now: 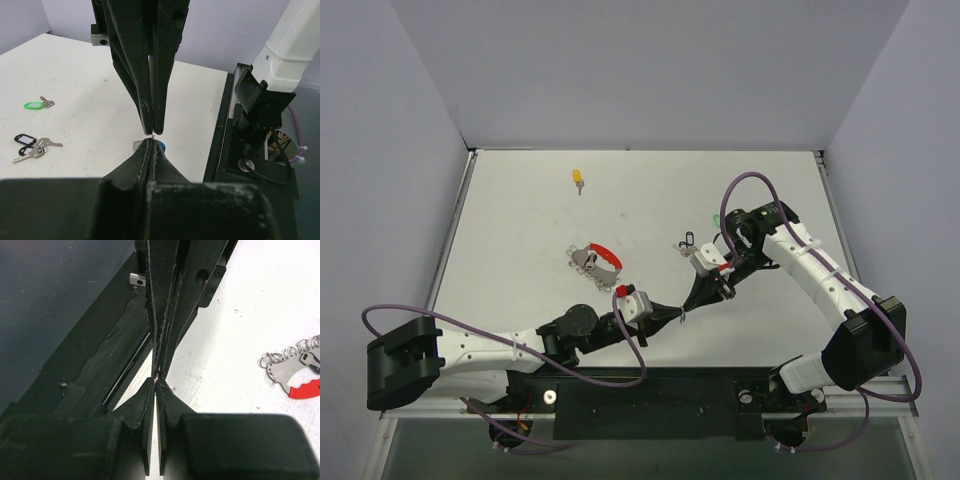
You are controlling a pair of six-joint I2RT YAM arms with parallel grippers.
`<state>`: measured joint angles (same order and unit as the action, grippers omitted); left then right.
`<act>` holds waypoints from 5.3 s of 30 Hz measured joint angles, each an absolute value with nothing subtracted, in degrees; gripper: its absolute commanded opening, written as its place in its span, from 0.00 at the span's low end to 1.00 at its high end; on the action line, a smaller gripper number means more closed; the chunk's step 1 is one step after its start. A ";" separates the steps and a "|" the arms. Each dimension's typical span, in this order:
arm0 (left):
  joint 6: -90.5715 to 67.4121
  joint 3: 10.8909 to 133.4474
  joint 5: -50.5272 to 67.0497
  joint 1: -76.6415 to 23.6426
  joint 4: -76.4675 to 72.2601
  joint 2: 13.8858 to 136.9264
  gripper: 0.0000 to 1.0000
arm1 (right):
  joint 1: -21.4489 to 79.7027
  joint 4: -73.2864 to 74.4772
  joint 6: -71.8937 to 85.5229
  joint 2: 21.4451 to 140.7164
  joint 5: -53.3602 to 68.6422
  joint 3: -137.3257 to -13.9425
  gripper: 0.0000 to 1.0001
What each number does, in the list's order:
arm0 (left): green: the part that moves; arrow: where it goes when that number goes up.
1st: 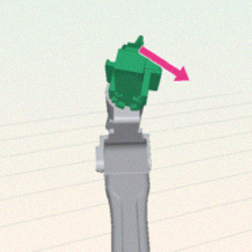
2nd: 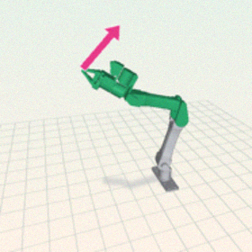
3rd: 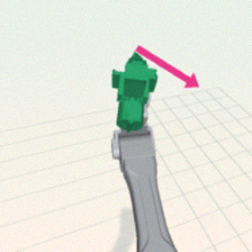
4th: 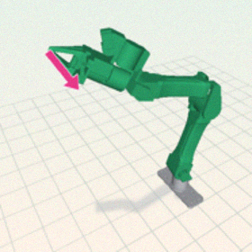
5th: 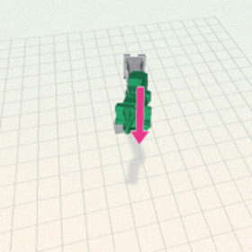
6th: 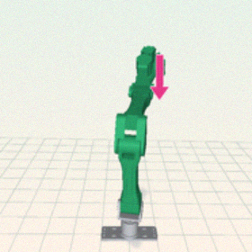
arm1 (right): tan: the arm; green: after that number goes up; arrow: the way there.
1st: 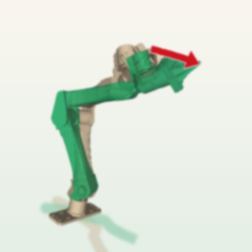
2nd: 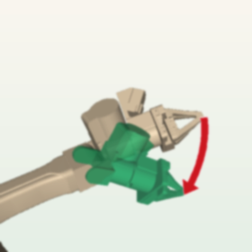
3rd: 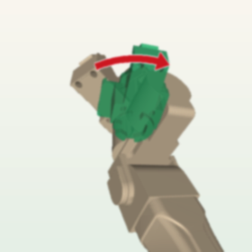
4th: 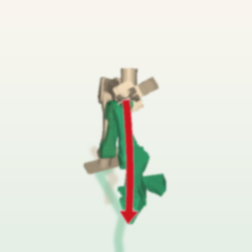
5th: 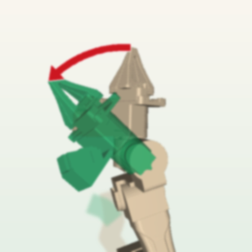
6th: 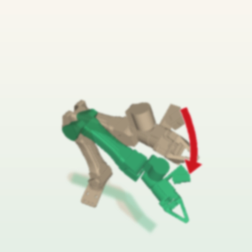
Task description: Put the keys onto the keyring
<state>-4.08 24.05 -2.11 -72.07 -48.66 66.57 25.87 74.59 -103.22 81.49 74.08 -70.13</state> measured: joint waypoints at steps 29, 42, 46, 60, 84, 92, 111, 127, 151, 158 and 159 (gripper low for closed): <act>-6.85 36.84 1.04 -68.84 -15.81 64.05 0.00 | 27.16 74.63 -96.33 81.54 72.27 -70.13 0.30; -6.87 36.84 3.99 -68.84 -15.09 64.07 0.00 | 27.14 74.63 -92.33 82.19 71.61 -70.15 0.28; -6.96 36.84 4.54 -68.84 -15.11 64.07 0.00 | 27.46 74.61 -91.24 82.78 70.96 -70.15 0.28; -7.60 36.91 6.31 -68.84 -15.59 64.62 0.00 | 28.16 74.61 -89.91 83.35 70.74 -70.15 0.26; -8.64 37.56 6.96 -68.84 -16.10 64.95 0.00 | 29.04 74.28 -88.27 84.23 69.80 -70.15 0.26; -8.86 37.56 7.09 -68.84 -16.10 64.95 0.00 | 29.04 73.93 -87.85 84.23 69.80 -70.15 0.21; -9.91 37.39 6.02 -68.84 -17.34 63.90 0.00 | 29.04 71.46 -84.36 84.23 69.21 -70.15 0.08; -9.93 37.36 5.96 -68.84 -17.39 63.75 0.00 | 29.04 70.87 -83.46 84.23 69.19 -70.15 0.00; -10.09 37.36 6.02 -68.16 -17.34 63.75 0.00 | 29.04 70.72 -82.70 84.23 69.17 -70.15 0.00; -10.11 37.30 6.04 -68.14 -17.37 63.75 0.00 | 29.04 70.46 -82.67 84.23 68.97 -70.15 0.00; -10.13 37.30 6.04 -68.14 -17.37 63.75 0.00 | 29.04 70.46 -82.67 84.23 68.95 -70.15 0.00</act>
